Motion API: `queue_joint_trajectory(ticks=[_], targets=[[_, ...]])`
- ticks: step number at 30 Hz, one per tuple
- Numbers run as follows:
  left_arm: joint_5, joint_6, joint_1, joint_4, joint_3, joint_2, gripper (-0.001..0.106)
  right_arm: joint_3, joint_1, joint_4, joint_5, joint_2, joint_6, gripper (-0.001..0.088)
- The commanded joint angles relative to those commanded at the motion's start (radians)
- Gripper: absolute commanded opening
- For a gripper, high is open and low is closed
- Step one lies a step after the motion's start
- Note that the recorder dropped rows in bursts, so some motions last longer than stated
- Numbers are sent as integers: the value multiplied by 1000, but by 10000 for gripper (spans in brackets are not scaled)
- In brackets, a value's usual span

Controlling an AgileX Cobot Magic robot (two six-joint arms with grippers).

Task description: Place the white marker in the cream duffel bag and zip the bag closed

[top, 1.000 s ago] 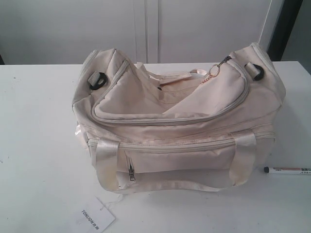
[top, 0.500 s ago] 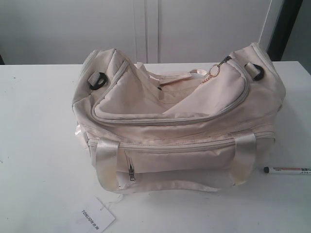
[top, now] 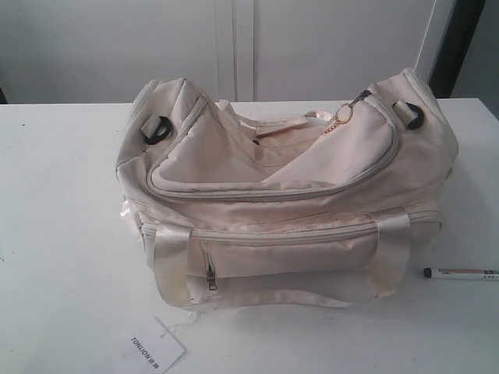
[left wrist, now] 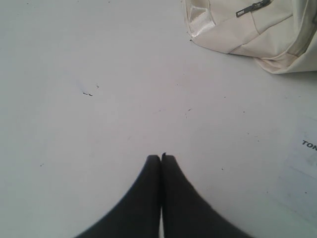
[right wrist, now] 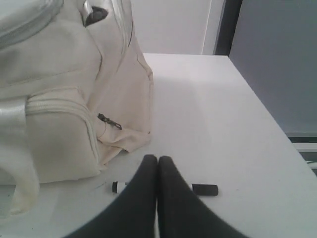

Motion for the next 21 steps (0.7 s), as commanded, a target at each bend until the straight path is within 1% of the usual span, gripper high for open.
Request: queue_joint_trajectory(ticks=[5,7,21], targets=[[4,0,0,49,0,0,0,-74,0,0,0,0,0,0],[4,0,0,49,0,0,0,-89,0,0,-3,0,0,0],[4,0,0,49,0,0,0,-91,0,0,-5,0,0,0]])
